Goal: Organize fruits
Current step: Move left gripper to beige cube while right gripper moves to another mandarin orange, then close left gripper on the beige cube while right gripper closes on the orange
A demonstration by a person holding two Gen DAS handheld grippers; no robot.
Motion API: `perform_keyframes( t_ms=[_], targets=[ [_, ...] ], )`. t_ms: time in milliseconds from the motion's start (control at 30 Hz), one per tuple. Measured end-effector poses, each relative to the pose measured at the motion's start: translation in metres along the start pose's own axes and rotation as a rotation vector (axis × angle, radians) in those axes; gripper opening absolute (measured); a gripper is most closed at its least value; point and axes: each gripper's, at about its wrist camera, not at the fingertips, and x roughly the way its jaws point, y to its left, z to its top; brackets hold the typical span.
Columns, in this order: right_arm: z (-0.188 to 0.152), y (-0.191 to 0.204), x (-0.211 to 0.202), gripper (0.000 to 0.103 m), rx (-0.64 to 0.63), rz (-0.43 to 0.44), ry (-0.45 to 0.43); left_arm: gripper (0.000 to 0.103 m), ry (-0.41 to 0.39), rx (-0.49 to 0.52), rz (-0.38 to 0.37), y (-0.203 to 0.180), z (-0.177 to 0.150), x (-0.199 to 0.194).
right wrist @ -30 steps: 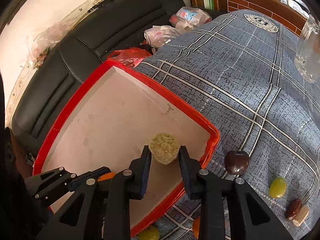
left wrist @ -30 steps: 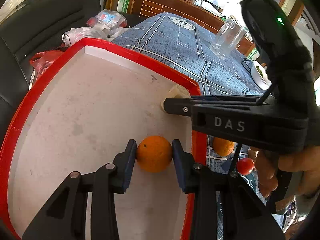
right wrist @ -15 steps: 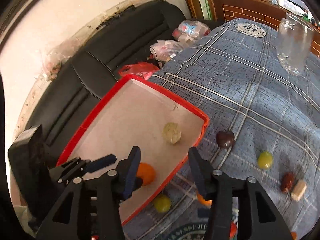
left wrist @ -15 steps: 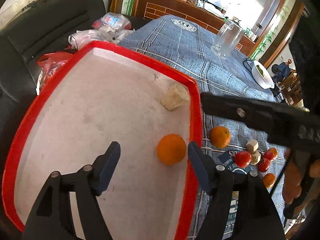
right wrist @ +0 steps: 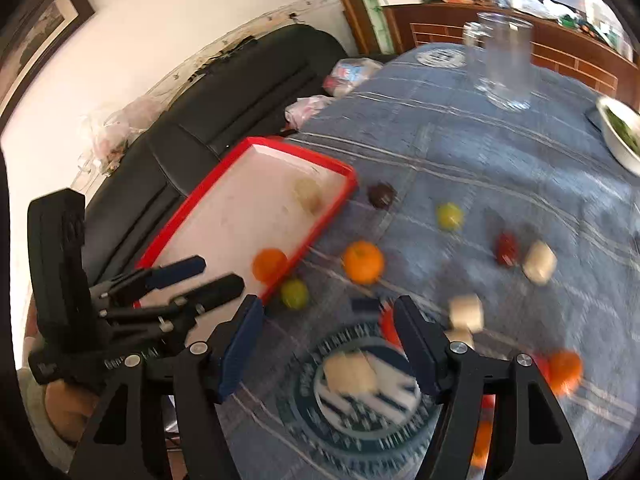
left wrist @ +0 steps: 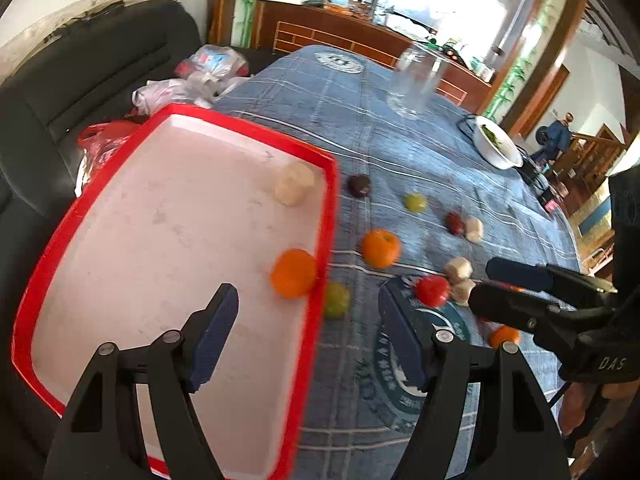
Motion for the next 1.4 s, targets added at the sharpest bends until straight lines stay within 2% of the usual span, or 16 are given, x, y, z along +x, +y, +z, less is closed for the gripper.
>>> perform_keyframes(
  t_ms=[733, 1033, 1100, 1167, 1400],
  targets=[
    [-0.102, -0.072, -0.071, 0.069, 0.201, -0.119, -0.007, 0.072, 0.095, 0.156, -0.085, -0.080, -0.046, 0.008],
    [-0.108, -0.082, -0.063, 0.068, 0.199, -0.157, 0.021, 0.072, 0.121, 0.229, -0.066, -0.099, -0.050, 0.028],
    [-0.103, -0.082, -0.057, 0.066, 0.186, -0.174, 0.024, 0.072, 0.127, 0.230, -0.063, -0.100, -0.048, 0.034],
    [-0.099, -0.084, -0.050, 0.059, 0.182, -0.190, 0.036, 0.072, 0.132, 0.221, -0.064, -0.100, -0.047, 0.038],
    [-0.093, -0.086, -0.035, 0.059, 0.173, -0.214, 0.063, 0.070, 0.154, 0.214, -0.059, -0.098, -0.045, 0.049]
  ],
)
